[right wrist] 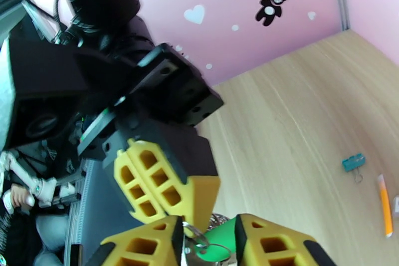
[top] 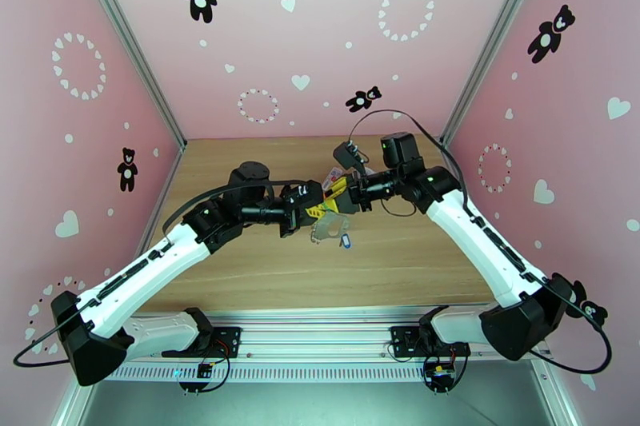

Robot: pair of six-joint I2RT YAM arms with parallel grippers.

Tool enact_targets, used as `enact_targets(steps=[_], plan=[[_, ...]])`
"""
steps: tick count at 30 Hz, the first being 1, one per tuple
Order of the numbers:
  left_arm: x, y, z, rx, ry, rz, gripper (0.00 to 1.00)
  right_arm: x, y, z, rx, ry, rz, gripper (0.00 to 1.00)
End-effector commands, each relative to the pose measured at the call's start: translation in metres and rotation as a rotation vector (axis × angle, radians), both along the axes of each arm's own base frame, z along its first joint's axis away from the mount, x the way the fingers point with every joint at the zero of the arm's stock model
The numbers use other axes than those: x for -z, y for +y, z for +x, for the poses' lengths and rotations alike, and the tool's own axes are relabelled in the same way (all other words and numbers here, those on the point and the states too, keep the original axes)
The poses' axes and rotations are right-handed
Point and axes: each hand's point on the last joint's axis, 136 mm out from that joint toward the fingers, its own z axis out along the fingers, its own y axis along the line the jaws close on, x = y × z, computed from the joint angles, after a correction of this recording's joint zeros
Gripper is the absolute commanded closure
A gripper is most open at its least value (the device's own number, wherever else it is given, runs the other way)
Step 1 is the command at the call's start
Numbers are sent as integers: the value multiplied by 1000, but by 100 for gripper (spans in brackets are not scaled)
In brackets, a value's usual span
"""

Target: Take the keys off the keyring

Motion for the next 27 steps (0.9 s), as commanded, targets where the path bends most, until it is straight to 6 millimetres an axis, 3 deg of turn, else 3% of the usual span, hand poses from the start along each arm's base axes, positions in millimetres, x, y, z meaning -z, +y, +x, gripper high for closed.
enact_targets(steps=[1, 4, 10, 17, 24, 27], plan=[[-12, -3, -4, 42, -15, -13, 96, -7, 2, -14, -89, -19, 28, 65], [-12, -4, -5, 48, -10, -10, 96, 1, 1, -16, -94, -14, -9, 59], [-15, -5, -5, 57, -10, -13, 96, 10, 3, -13, -100, -1, -32, 58], [-12, -4, -4, 50, -7, -5, 97, 8, 2, -15, -110, -10, -30, 70], [-11, -3, -5, 56, 4, -10, 97, 0, 0, -13, -103, -30, -19, 69], [-13, -1, -4, 52, 2, -12, 96, 2, -1, -13, -106, -16, -23, 74]])
